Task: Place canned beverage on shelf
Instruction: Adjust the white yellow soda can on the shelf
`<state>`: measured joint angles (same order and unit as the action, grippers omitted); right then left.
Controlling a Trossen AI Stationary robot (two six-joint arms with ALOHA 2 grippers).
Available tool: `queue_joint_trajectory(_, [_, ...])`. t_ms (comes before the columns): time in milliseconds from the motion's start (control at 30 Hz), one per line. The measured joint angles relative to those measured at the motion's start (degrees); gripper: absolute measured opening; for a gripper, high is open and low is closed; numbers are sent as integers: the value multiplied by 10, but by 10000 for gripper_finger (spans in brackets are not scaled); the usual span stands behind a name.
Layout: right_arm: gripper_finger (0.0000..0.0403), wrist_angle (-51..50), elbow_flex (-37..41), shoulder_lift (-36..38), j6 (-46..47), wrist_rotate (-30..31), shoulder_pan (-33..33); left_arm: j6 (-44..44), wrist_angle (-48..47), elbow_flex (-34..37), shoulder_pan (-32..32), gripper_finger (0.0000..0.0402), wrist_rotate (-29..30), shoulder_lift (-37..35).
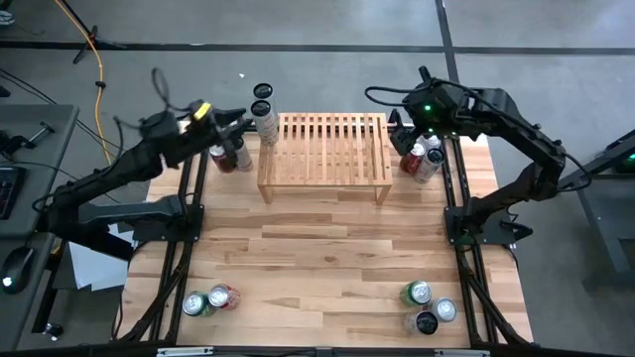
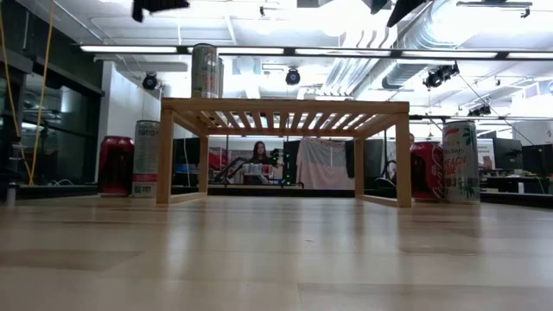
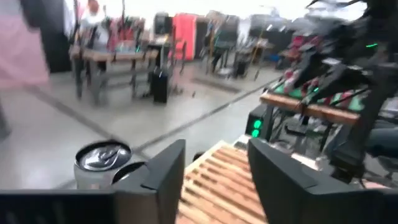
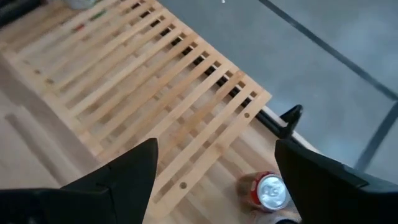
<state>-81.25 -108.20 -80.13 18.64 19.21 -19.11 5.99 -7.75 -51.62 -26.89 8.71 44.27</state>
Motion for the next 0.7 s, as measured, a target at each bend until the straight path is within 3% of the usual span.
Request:
queue_joint_trajectory(133, [310,0,0,-12,-64,11,-5,24,-60,-94,-25,232,0,90])
queue_joint_trajectory(333, [310,5,0,-17,-145,21,-40,16,-178,-289,-60,290,3,223])
queue_joint_trajectory(500, [310,15,0,-17,-167,19,-75,59,-279,-440,-90,299,65,318])
queue_joint_trajectory(700, [310,32,0,-17,-174,-35,-107,144,-410,-556,-124,296,50,404])
